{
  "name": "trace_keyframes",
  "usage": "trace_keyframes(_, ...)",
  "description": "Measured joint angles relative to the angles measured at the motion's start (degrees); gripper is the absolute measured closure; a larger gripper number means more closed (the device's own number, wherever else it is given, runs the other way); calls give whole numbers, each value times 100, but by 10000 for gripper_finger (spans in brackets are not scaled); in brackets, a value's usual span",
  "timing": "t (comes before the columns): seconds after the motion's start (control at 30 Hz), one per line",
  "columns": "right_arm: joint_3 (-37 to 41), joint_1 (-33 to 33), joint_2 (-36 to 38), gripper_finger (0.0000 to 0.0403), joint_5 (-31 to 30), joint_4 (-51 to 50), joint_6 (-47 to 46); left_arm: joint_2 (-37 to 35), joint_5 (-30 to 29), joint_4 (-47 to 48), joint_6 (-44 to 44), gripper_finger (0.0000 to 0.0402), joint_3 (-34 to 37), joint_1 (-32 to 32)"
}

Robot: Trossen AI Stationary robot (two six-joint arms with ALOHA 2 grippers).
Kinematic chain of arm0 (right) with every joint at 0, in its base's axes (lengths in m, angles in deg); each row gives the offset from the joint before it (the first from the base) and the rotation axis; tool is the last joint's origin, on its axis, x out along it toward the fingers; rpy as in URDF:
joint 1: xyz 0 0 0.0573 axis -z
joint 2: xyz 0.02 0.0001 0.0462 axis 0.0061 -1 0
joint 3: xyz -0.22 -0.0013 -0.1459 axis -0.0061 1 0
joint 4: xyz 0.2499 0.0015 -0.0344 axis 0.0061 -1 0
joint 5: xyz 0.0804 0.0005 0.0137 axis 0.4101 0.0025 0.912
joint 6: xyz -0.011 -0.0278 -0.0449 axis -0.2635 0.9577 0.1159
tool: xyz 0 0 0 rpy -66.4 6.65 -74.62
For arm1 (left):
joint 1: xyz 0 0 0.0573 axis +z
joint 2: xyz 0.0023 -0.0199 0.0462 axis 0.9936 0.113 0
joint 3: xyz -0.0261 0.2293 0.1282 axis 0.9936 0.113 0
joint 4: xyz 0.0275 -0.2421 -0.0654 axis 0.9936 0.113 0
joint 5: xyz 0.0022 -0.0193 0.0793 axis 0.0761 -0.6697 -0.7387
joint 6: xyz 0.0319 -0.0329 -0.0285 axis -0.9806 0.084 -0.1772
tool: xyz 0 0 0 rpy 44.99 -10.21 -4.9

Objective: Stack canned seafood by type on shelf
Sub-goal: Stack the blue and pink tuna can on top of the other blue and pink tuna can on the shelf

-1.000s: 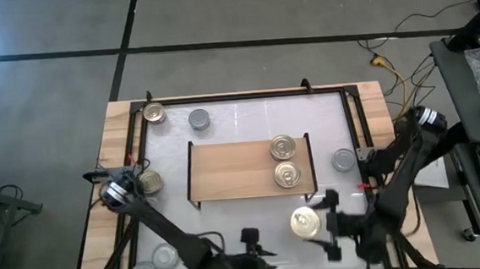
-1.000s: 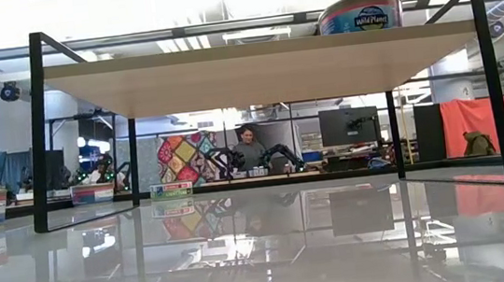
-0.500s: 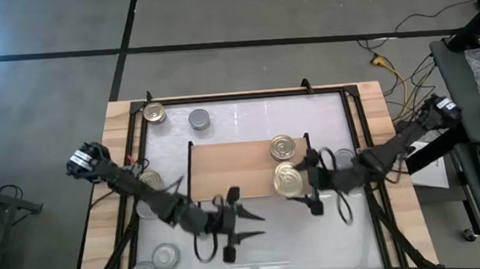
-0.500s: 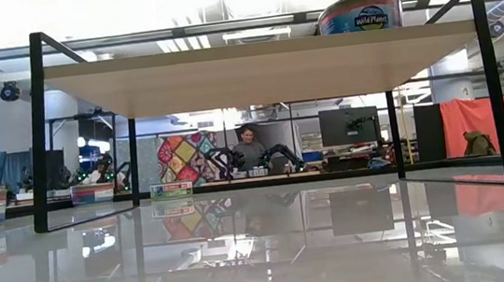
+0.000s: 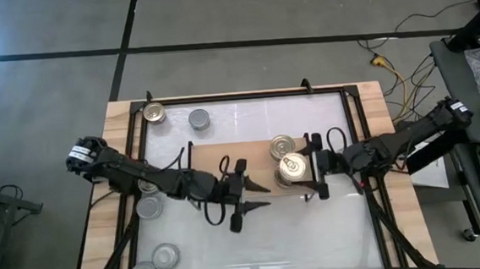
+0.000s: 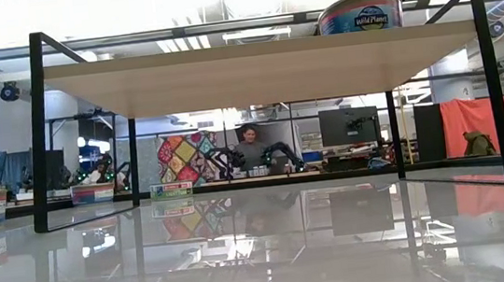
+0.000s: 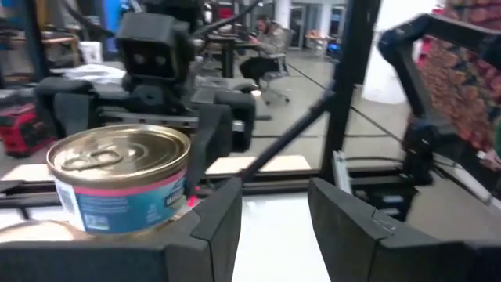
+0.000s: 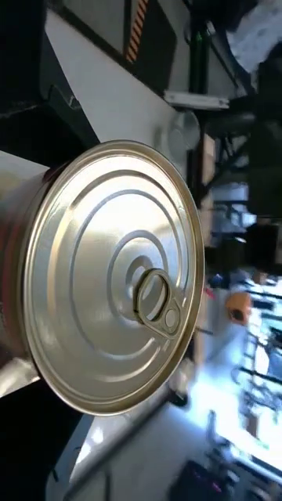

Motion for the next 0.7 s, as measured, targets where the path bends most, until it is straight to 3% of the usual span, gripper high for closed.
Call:
trace_keyframes(0.1, -1, 401, 75, 35, 121, -12, 247, 32, -1, -58, 5, 268, -65, 183)
trace_keyframes(0.47, -1, 2368, -12, 35, 2196, -17, 378, 101, 30, -157, 22, 268, -100, 942)
trace_keyframes(0.7, -1, 2813, -104, 35, 2855, -20, 264, 131, 1126, -136, 173, 268, -225, 1671)
